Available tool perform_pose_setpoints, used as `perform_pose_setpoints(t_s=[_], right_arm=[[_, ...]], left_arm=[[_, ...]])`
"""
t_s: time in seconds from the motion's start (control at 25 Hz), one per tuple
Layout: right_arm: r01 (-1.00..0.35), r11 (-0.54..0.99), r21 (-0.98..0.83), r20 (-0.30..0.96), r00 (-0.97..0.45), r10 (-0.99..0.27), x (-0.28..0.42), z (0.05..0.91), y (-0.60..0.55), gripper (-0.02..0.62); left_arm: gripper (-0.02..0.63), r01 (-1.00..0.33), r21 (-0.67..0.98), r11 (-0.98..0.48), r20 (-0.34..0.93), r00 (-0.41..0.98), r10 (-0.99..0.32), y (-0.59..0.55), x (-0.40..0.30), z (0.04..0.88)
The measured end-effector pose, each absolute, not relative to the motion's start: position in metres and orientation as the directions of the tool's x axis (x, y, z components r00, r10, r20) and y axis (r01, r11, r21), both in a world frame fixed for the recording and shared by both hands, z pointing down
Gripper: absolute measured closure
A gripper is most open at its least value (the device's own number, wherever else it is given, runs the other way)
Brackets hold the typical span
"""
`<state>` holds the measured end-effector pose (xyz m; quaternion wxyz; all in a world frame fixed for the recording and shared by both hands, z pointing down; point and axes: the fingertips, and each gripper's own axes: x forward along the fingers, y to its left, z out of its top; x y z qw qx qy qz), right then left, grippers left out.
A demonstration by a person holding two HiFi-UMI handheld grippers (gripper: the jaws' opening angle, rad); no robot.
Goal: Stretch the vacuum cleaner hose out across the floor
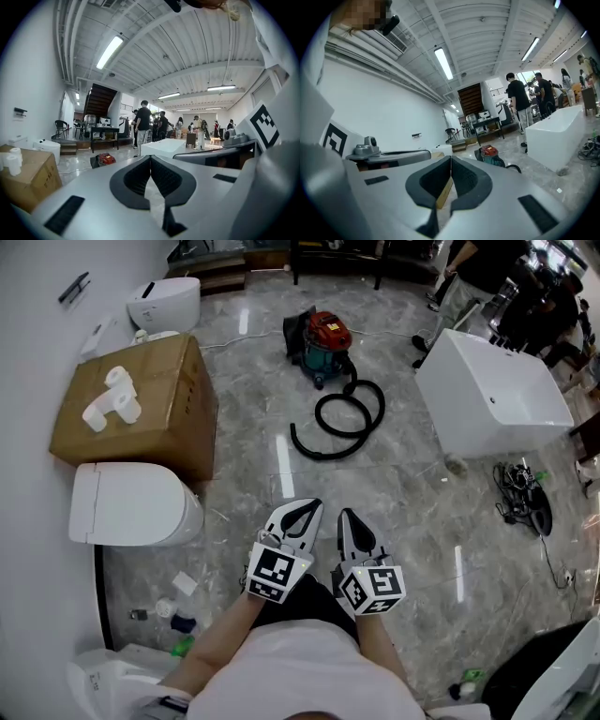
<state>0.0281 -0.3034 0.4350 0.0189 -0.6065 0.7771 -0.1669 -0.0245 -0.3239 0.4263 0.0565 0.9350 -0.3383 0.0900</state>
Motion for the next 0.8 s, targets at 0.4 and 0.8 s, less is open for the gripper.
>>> perform_pose_setpoints(t_s=[0.4,0.8], right_arm=[[-0.941,0.181,-0.287,0.135,-0.227,-0.964,0.058,0.437,-0.287,0.58],[-0.937,0.187,-0.294,0.15,-0.239,-0.96,0.07,0.449,-0.279,0.58]], left_arm=[[0.598,-0.643,0.058,-0.763,0.217,0.755,-0.619,-0.309,-0.004,0.443],[0.598,-0.647,0.065,-0.76,0.229,0.75,-0.62,-0.294,0.012,0.456]])
